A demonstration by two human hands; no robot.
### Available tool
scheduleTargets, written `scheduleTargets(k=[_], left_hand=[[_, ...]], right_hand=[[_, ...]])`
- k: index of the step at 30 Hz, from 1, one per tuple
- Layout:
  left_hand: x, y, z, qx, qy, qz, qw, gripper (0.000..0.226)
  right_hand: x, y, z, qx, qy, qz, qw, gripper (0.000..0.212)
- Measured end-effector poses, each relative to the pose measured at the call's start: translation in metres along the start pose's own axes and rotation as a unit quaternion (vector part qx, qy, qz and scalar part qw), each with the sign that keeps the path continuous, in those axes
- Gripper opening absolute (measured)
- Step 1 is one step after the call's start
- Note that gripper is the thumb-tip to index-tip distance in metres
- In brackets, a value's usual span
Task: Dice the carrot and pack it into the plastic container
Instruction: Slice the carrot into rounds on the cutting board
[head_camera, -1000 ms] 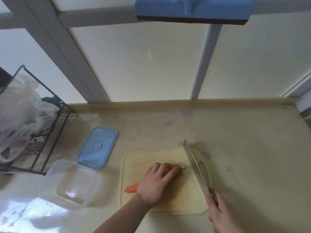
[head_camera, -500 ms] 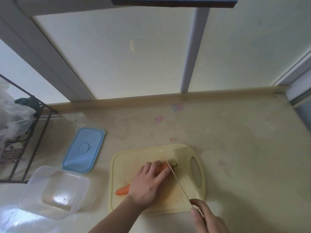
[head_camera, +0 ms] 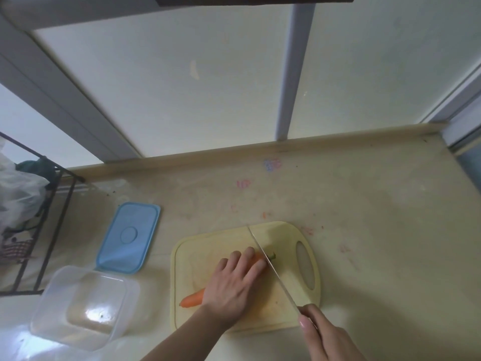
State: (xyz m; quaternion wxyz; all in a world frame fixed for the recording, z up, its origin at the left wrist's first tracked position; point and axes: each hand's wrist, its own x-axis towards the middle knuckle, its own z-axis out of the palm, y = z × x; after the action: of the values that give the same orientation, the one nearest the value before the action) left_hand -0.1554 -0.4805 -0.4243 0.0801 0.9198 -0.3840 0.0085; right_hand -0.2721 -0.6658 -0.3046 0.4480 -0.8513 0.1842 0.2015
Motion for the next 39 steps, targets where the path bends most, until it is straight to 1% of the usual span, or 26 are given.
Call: scheduleTargets(k=[1,3,9,14,16,19,22,25,28,31,32,34,35,37,38,39], left_hand=[[0.000,-0.001,0.000,-0.002,0.000,-0.001,1.000,0.071],[0.001,-0.003,0.000,-0.005,0.001,0.000,1.000,0.071],[0.003,-0.004,0.001,-0.008,0.012,0.005,1.000,0.060],[0.002,-0.003,0.002,-0.010,0.008,0.004,1.000,0.046],[0.002,-0.003,0.000,-0.010,0.000,0.003,1.000,0.044],[0.004,-0.001,-0.004,-0.032,-0.001,-0.016,0.999,0.044],[0.005,0.001,-0.013,-0.044,0.008,-0.030,0.999,0.035],[0.009,0.010,-0.023,-0.074,0.008,-0.058,0.996,0.045],[0.034,0.022,-0.034,-0.084,-0.035,-0.103,0.990,0.052],[0.063,0.029,-0.038,-0.080,-0.125,-0.084,0.985,0.051],[0.069,0.031,-0.038,-0.087,-0.136,-0.079,0.984,0.048],[0.078,0.033,-0.038,-0.096,-0.141,-0.094,0.981,0.042],[0.082,0.034,-0.037,-0.109,-0.140,-0.111,0.978,0.041],[0.095,0.037,-0.040,-0.153,-0.119,-0.157,0.968,0.040],[0.102,0.038,-0.041,-0.179,-0.102,-0.185,0.961,0.039],[0.111,0.039,-0.042,-0.204,-0.087,-0.213,0.952,0.038]], right_hand=[[0.004,-0.001,0.000,0.007,-0.006,0.002,1.000,0.009],[0.011,-0.003,-0.001,0.015,-0.019,0.001,1.000,0.016],[0.026,-0.004,0.001,0.018,-0.027,-0.004,0.999,0.018],[0.045,-0.008,0.010,0.027,-0.030,-0.006,0.999,0.023],[0.054,-0.009,0.015,0.025,-0.024,-0.018,0.999,0.023],[0.058,-0.005,0.024,0.043,-0.002,-0.025,0.999,0.023],[0.055,-0.005,0.022,0.085,0.020,-0.013,0.996,0.024],[0.047,-0.003,0.006,0.158,0.034,-0.009,0.987,0.021],[0.037,0.008,-0.014,0.201,0.064,0.025,0.977,0.023],[0.033,0.027,-0.025,0.201,0.090,0.059,0.974,0.028],[0.033,0.035,-0.026,0.202,0.093,0.060,0.973,0.028],[0.032,0.045,-0.029,0.199,0.110,0.078,0.971,0.027],[0.027,0.047,-0.030,0.204,0.122,0.072,0.969,0.027],[0.023,0.049,-0.028,0.211,0.193,0.047,0.957,0.031],[0.022,0.042,-0.029,0.182,0.222,0.025,0.957,0.034],[0.025,0.028,-0.030,0.132,0.217,-0.003,0.967,0.037]])
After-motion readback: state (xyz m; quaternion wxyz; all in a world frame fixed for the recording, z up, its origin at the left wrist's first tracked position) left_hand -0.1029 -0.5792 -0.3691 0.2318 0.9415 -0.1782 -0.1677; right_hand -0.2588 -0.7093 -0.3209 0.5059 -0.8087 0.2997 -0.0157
